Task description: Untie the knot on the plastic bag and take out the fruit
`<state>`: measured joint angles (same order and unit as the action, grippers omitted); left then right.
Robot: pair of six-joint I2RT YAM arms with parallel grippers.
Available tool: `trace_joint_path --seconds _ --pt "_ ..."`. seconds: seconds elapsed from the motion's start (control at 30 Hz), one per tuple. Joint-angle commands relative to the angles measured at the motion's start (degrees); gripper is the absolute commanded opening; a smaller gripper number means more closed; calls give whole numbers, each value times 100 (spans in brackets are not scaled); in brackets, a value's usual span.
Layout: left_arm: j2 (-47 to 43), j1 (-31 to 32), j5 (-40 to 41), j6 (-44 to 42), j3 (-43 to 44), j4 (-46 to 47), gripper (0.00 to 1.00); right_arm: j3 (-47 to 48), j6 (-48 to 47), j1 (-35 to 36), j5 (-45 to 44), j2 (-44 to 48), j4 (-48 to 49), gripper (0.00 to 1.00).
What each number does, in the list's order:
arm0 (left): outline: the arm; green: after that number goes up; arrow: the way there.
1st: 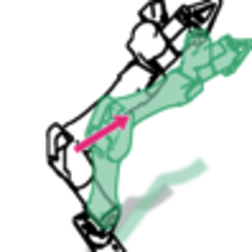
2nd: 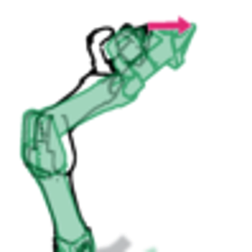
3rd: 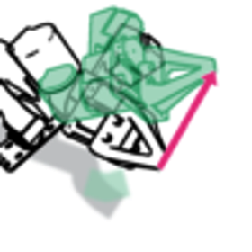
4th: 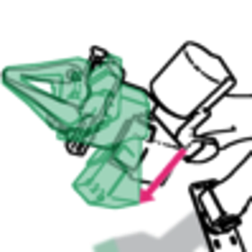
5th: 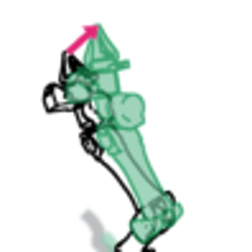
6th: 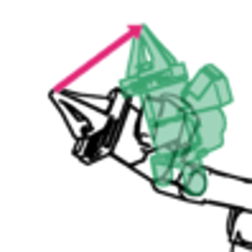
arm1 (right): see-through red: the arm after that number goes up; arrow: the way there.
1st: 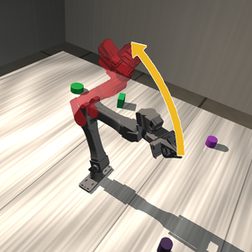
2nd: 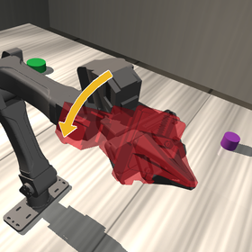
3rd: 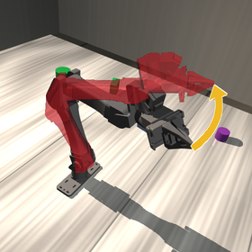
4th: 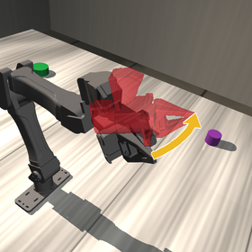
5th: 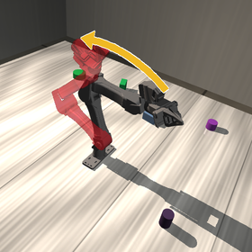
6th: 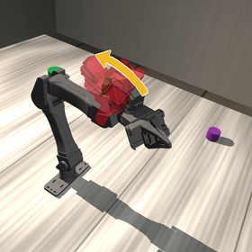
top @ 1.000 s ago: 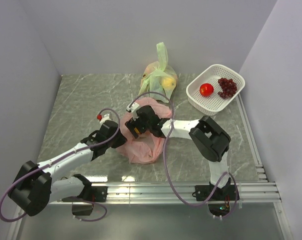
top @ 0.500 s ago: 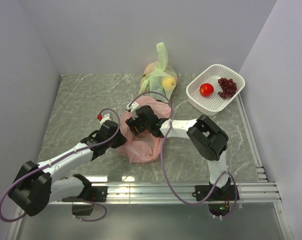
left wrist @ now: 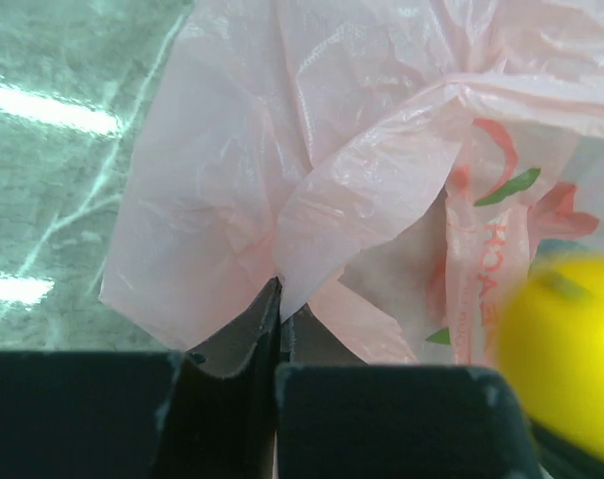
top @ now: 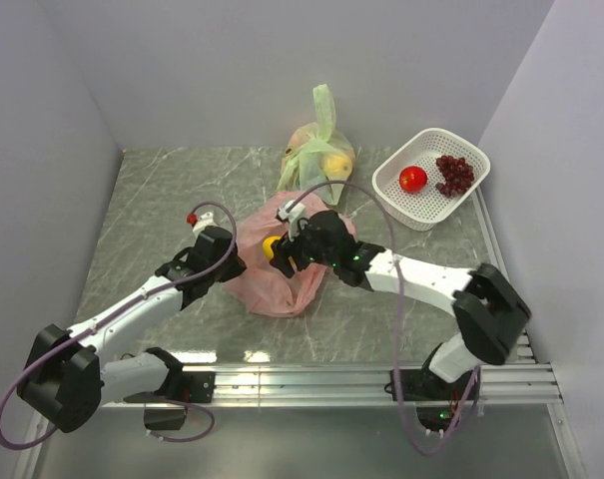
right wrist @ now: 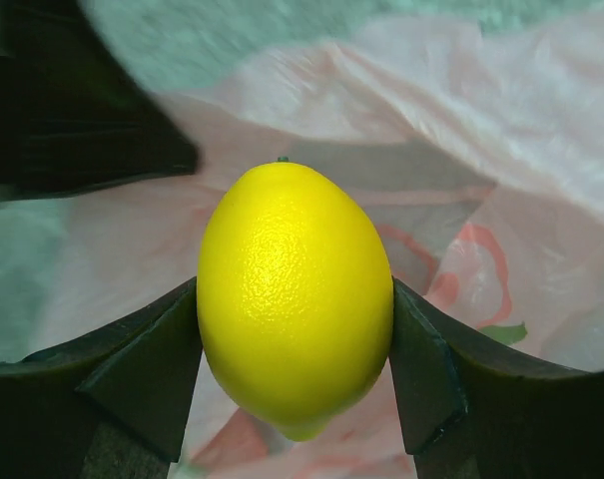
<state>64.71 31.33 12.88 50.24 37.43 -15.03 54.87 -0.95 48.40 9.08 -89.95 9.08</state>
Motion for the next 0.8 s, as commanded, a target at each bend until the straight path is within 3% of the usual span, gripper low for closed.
trace_joint_path --seconds 0.0,0.2,0.33,0.57,0.77 --pt "-55 -74 214 -260 256 -141 5 -3 -54 38 498 846 -327 13" --pt "-81 -118 425 -550 405 -413 4 418 -143 -400 526 1726 -1049 13" --pt "-300 -154 496 -708 327 -387 4 770 567 -1393 -193 1850 -1346 13" --pt "-511 -162 382 -717 291 -431 4 1377 1860 -3720 -1576 858 -1629 19" --pt "-828 -171 355 -840 344 -624 4 1525 2547 -4576 -2006 -241 -1303 30"
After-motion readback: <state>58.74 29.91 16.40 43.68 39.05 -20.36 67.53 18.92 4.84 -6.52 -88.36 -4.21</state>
